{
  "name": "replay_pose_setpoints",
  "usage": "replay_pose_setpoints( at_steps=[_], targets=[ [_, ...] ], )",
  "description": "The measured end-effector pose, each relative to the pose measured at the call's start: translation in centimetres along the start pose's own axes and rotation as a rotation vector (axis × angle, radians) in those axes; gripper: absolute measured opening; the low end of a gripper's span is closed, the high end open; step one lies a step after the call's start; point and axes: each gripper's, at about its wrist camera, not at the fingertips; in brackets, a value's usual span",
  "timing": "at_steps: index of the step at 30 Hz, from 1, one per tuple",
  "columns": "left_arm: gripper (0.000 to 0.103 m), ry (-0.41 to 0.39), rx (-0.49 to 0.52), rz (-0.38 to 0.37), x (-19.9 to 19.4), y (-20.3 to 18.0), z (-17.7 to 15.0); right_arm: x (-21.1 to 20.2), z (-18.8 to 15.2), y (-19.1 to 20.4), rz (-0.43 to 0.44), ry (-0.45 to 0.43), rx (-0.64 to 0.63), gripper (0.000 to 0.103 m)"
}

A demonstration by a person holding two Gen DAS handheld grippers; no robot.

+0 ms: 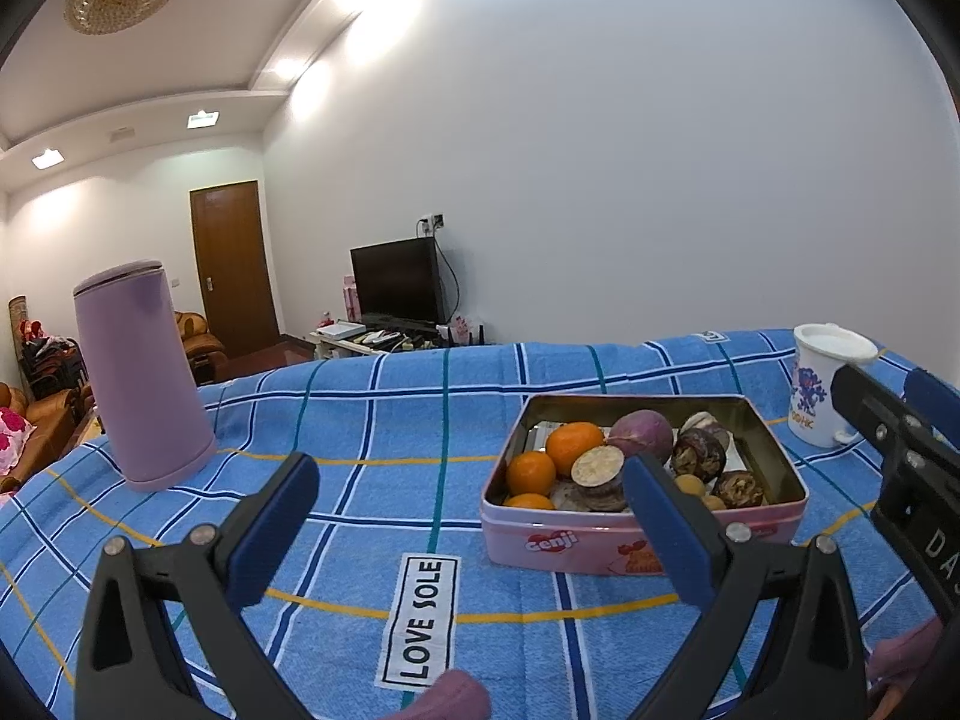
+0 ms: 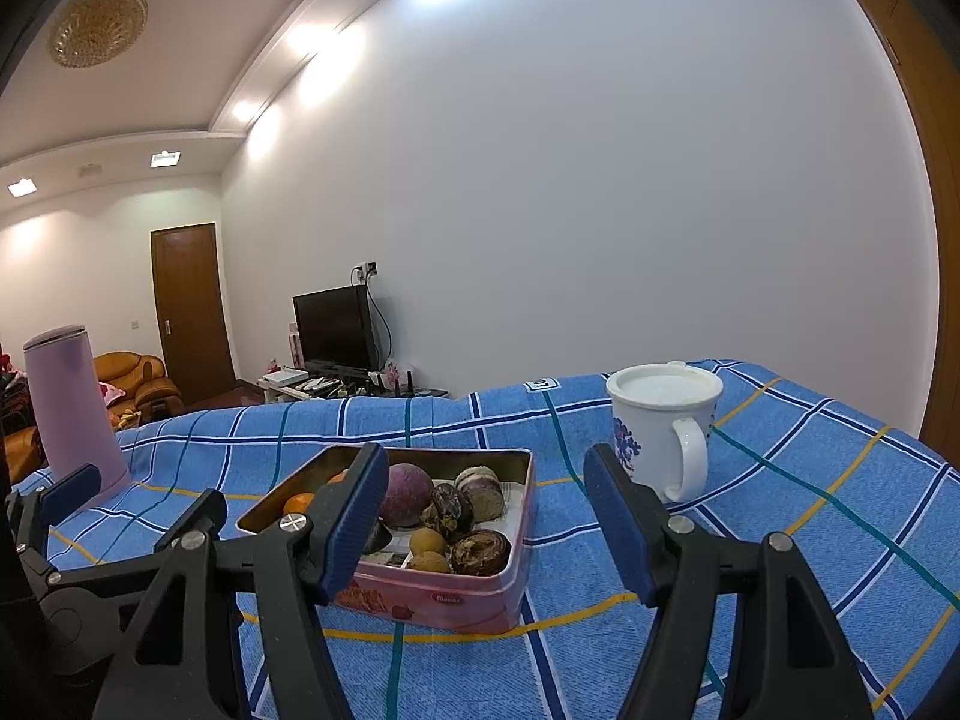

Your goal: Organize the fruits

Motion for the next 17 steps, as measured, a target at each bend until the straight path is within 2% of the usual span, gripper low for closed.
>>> replay_pose_setpoints(
  at_steps=[17],
  targets=[
    [0.103, 0.011, 0.001, -0.023, 0.17, 0.09, -0.07, 0.33, -0.02, 0.13, -0.002, 0.019, -0.003, 0.069]
  ],
)
Point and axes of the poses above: each gripper's, at about its wrist camera, not at the fingertips, and x roughly the way its jaws point, y to its left, z to its top, and after that the axes turned 8 degrees about z, right-handed
